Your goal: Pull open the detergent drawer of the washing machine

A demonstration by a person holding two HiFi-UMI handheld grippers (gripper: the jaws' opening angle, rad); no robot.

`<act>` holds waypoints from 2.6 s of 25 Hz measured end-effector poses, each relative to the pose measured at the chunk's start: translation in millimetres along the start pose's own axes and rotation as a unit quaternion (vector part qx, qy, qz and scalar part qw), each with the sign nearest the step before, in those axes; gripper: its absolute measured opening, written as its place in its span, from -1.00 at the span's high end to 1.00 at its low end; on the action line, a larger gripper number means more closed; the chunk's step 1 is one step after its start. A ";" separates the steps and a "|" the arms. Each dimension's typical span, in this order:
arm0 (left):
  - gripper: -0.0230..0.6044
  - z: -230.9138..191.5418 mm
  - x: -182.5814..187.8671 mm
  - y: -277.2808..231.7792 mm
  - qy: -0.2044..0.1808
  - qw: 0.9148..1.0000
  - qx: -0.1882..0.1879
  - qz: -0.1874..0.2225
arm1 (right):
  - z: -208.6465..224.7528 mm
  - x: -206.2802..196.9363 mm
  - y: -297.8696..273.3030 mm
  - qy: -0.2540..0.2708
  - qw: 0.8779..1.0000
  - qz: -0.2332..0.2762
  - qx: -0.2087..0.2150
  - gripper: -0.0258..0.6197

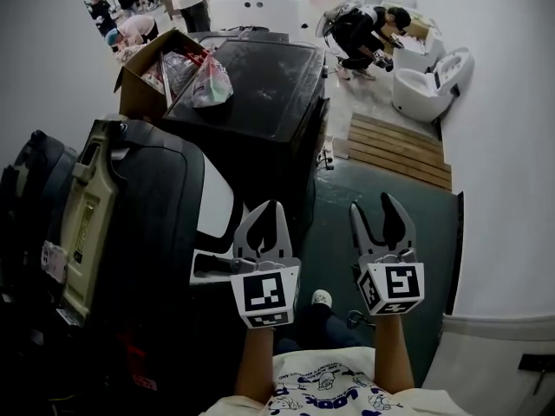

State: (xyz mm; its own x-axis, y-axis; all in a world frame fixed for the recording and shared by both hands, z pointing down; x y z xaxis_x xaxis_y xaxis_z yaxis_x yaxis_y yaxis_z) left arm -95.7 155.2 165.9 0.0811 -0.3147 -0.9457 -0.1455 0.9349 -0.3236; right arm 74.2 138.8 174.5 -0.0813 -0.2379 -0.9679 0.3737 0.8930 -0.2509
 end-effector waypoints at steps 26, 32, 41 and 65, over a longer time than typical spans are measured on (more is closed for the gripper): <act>0.88 -11.2 -1.6 -128.5 0.019 0.997 0.056 -0.045 | 63.7 -10.8 -135.6 -0.045 0.996 -0.032 0.076 0.16; 0.88 -30.6 -2.3 -168.8 0.020 0.997 0.050 -0.054 | 64.5 -17.5 -180.5 -0.050 0.995 -0.046 0.074 0.16; 0.88 -55.9 -1.1 -236.2 0.020 0.997 0.035 -0.071 | 63.8 -21.6 -248.6 -0.065 0.992 -0.064 0.086 0.16; 0.88 -78.8 -42.9 -344.6 0.005 0.993 0.011 -0.117 | 67.9 -96.0 -357.7 -0.210 0.957 -0.098 0.174 0.17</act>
State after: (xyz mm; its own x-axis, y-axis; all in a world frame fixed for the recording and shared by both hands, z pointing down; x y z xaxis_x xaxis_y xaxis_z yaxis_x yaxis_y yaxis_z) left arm -126.7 -166.4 315.6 0.1010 -0.5246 -0.8453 -0.1015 0.8398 -0.5333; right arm 11.1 -183.7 358.2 0.1687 -0.5861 -0.7925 0.6804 0.6510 -0.3366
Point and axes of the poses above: the fingertips, and each gripper's own axes: y backward along the fingers, z to its right, x out of its top, the point moved 1 cm from there along y, backward along the fingers, and after that the axes turned 11 degrees about -z, right-handed, at the moved point
